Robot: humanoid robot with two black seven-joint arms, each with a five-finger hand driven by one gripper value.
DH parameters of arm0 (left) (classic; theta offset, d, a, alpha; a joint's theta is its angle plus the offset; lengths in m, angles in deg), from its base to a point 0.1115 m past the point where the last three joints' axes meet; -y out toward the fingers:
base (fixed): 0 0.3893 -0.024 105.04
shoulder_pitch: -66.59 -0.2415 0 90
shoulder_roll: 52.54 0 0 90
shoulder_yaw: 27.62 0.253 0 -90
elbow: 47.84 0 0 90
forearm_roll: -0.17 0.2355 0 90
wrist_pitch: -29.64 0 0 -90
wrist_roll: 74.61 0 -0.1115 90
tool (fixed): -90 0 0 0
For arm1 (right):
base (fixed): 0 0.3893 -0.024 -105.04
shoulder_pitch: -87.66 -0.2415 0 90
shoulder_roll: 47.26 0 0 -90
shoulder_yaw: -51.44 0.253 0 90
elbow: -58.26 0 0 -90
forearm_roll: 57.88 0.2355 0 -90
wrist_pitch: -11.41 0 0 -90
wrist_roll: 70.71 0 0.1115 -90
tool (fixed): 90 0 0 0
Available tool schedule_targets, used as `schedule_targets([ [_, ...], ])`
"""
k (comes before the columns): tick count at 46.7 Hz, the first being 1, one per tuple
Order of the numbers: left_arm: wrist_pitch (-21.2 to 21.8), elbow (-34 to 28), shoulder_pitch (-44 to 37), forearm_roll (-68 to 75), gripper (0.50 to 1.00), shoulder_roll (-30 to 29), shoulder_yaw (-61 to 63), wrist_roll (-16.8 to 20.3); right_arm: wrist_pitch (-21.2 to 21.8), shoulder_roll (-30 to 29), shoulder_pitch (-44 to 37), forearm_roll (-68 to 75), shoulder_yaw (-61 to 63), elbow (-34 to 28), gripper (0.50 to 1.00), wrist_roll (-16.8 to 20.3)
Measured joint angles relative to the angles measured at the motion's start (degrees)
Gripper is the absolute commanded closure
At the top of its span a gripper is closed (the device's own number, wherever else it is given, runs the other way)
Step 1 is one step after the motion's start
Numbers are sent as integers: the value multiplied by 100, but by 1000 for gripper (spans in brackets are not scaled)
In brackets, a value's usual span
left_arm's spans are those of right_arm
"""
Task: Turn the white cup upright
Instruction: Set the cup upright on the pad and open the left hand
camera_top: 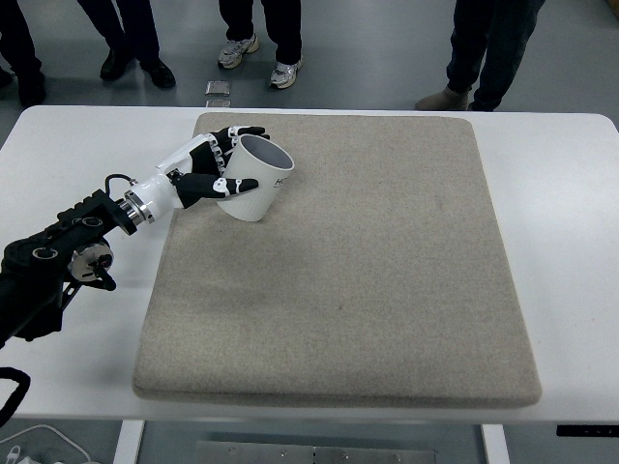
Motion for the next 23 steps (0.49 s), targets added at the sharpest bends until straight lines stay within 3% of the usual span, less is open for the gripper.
schedule_targets([
  [11, 0, -4, -27, -7, 868, 7, -15, 0, 0, 0, 9, 0, 0, 0, 570, 0],
  [19, 0, -11, -34, -44, 746, 9, -75, 0, 8, 0, 9, -9, -2, 0, 570, 0],
  [21, 0, -11, -35, -49, 682, 9, -89, 0, 8, 0, 10, -10, -6, 0, 570, 0],
  [23, 0, -11, -35, -56, 662, 9, -94, 0, 9, 0, 10, -10, -8, 0, 570, 0],
])
